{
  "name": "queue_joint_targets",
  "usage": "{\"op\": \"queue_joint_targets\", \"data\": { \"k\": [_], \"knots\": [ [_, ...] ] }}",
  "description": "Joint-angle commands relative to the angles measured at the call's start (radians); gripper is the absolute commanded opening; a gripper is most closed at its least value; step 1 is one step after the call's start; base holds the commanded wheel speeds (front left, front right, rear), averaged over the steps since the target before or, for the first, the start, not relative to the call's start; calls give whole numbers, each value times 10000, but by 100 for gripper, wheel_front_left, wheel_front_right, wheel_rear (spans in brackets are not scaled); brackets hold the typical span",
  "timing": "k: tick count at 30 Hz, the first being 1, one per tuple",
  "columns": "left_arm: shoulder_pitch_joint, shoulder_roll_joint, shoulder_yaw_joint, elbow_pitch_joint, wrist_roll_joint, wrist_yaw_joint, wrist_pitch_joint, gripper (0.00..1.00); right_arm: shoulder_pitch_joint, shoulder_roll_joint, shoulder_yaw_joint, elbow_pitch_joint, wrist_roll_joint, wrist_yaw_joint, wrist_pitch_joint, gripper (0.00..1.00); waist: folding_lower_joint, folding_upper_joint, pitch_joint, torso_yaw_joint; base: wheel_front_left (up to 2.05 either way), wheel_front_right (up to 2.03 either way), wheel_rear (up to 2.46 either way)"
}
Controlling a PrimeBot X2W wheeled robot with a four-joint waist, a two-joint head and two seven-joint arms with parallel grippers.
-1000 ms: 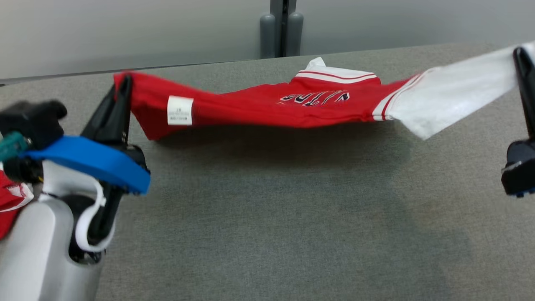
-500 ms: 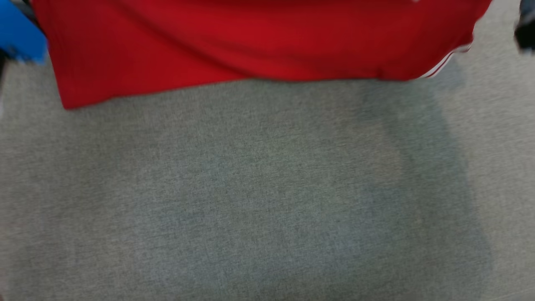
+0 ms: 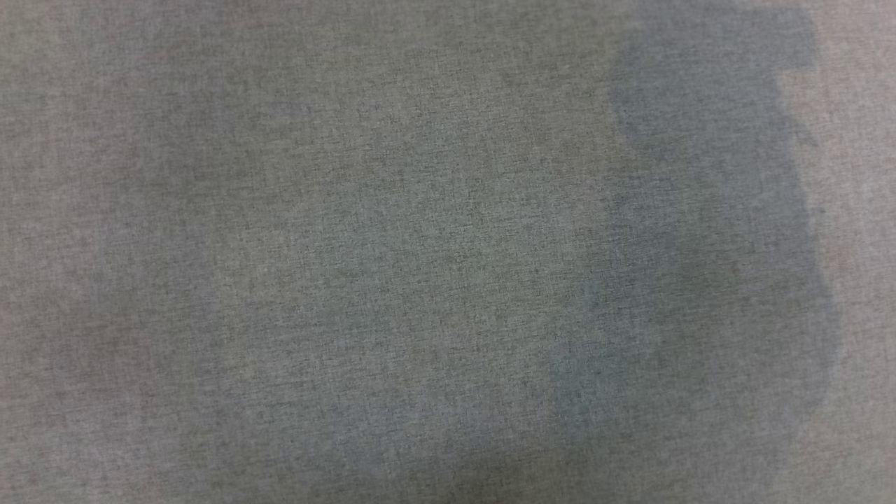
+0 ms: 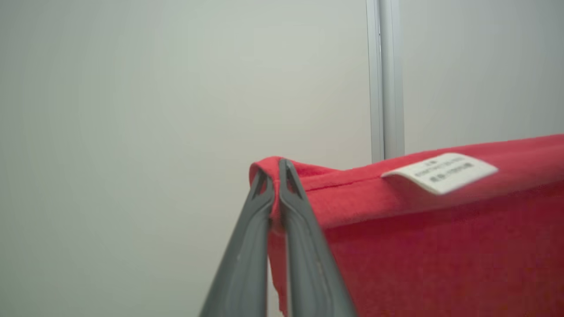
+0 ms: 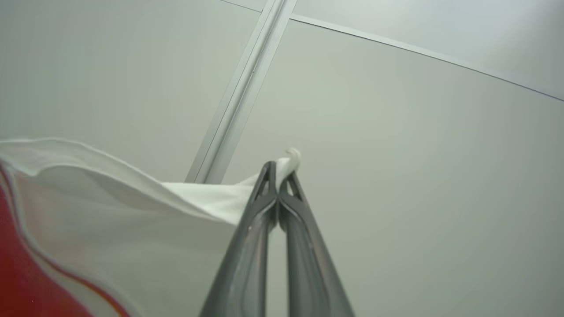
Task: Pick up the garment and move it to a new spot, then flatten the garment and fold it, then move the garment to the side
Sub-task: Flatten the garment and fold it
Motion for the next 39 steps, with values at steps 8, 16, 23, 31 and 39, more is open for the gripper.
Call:
{"op": "queue_joint_targets", "data": {
  "k": [8,16,23,31,39],
  "knots": [
    [2647,183,-150,372,-132,-135,-581,0,2747,-677,1351,-212,642,-7,-118,0,3,0,-119,9,0,0,0],
    [7232,-399,-11,494,-860,389,-1009,0,7681,-385,1447,-948,2030,-7,1321,0,3,0,-1606,79,0,0,0],
    [11032,-957,-443,-137,-1479,709,-338,0,12253,527,4,-2825,2393,-7,4547,0,3,0,-3183,200,0,0,0],
    [13590,-1086,-959,-1232,-1643,1379,845,0,15913,2498,-1696,-5344,2054,-6,7796,0,3,0,-4217,496,0,0,0],
    [15557,-767,-1364,-2564,-1566,2138,2207,0,17718,3450,-2062,-6643,1892,-4,9631,0,3,0,-4638,705,0,0,0]
  ]
}}
